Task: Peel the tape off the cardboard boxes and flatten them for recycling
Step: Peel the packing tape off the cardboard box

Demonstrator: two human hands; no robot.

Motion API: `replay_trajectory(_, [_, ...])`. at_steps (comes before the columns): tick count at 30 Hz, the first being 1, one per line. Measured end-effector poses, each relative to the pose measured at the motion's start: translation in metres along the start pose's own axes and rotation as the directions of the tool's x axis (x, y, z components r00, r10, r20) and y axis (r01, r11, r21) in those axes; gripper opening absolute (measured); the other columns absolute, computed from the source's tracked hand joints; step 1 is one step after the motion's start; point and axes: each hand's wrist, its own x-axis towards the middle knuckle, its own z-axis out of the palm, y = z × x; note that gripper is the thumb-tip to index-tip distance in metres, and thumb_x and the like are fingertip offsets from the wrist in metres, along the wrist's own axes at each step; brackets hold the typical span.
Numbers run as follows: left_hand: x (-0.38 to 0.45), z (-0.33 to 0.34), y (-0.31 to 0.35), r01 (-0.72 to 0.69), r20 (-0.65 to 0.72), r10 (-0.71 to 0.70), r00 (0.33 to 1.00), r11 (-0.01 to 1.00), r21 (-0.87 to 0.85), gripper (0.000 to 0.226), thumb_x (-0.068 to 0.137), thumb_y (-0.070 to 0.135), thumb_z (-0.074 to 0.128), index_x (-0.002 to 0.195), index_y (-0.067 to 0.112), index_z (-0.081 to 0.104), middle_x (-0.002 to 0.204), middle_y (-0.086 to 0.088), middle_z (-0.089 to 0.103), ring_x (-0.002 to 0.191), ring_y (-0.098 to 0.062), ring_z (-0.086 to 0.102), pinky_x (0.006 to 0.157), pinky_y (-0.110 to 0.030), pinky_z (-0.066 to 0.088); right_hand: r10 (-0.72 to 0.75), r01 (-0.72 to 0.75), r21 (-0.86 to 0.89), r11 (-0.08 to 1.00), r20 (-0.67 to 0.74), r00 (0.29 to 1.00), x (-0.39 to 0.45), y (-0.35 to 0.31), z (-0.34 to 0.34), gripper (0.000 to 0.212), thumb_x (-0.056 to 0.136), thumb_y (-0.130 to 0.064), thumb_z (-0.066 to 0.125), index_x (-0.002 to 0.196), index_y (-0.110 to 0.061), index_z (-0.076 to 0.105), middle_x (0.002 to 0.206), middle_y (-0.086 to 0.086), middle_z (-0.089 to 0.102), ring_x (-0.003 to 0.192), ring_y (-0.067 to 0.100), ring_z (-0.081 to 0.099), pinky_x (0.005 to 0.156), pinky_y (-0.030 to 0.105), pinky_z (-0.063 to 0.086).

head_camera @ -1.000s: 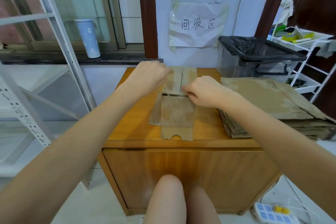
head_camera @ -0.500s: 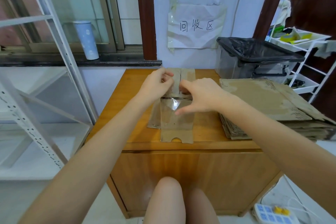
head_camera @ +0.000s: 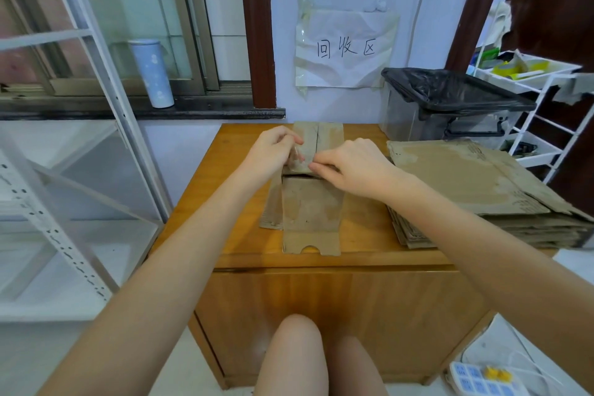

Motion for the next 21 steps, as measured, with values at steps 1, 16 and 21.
replay_trajectory(1, [0.001, -0.001, 0.0, 0.017, 0.002, -0.017, 1.0, 1.0, -0.002, 0.03, 0.099, 0.006, 0.033, 0.093, 0.014, 0.062, 0.081, -0.001, 0.062, 0.086, -0.019, 0.063, 0.077, -0.027, 0.052, 0.024, -0.024, 0.017, 1.0, 0.006, 1.0, 0.0, 0.001, -0.001, 0.039, 0.101, -0.042, 0.034, 0.09, -0.022, 0.065, 0.069, -0.006, 0.058, 0.064, 0.016, 0.058, 0.063, 0.031, 0.047])
replay_trajectory(16, [-0.015, -0.008, -0.004, -0.121, 0.147, 0.106, 0.983, 0.988, 0.098, 0.03, 0.091, 0.016, 0.057, 0.12, 0.019, 0.061, 0.108, 0.008, 0.062, 0.101, -0.003, 0.057, 0.071, -0.007, 0.044, 0.323, -0.314, 0.24, 0.919, 0.001, 0.946, 0.011, 0.007, 0.005, 0.039, 0.1, -0.039, 0.043, 0.076, -0.018, 0.066, 0.063, -0.006, 0.054, 0.065, 0.018, 0.053, 0.059, 0.028, 0.037])
replay_trajectory(21, [-0.004, 0.007, -0.003, -0.169, 0.12, 0.126, 0.985, 0.861, 0.48, 0.026, 0.087, 0.048, 0.061, 0.101, 0.028, 0.071, 0.088, 0.011, 0.067, 0.089, -0.012, 0.062, 0.075, -0.033, 0.052, 0.29, -0.295, 0.373, 0.88, 0.072, 0.954, 0.007, 0.01, 0.001, 0.041, 0.099, -0.039, 0.045, 0.059, -0.032, 0.05, 0.055, -0.005, 0.049, 0.055, 0.012, 0.046, 0.059, 0.029, 0.039])
